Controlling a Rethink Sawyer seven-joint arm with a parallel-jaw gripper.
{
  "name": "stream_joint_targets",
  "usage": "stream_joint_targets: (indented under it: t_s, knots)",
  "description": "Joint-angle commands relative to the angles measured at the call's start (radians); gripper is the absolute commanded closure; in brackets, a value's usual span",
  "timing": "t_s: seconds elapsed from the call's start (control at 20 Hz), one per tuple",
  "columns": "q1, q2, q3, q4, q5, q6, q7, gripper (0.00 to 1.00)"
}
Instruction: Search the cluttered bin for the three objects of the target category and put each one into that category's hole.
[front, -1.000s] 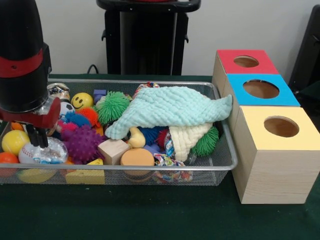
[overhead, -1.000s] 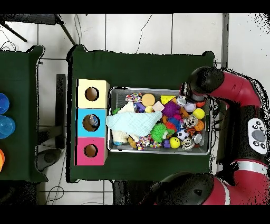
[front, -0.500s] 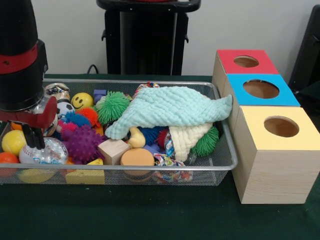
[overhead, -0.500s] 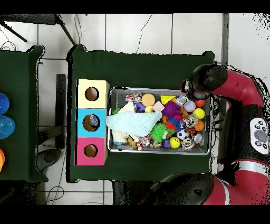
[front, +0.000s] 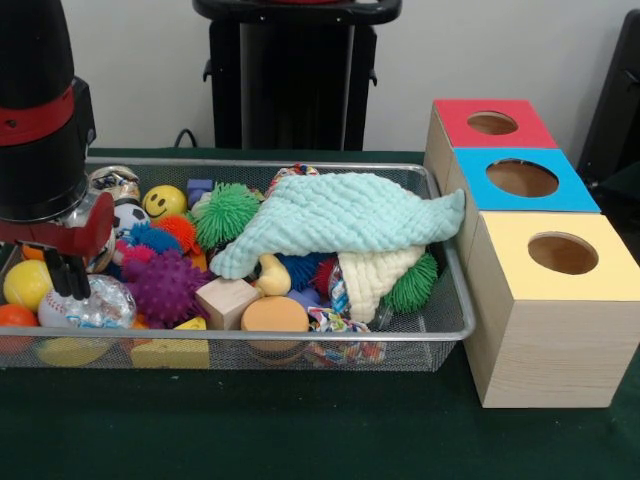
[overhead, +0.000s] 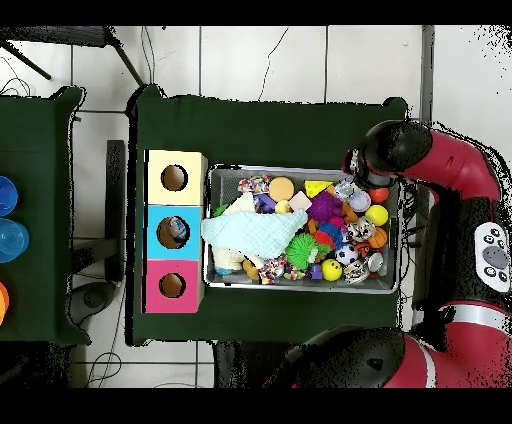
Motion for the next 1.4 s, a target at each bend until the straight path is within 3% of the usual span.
stream_joint_targets:
  t_s: [0.05, 1.4]
  knots:
    - [0.015, -0.004, 0.036, 0.018, 0.001, -0.058, 0.032, 1.00]
    - [0.009, -0.002, 0.031, 0.057, -0.012, -0.090, 0.011, 1.00]
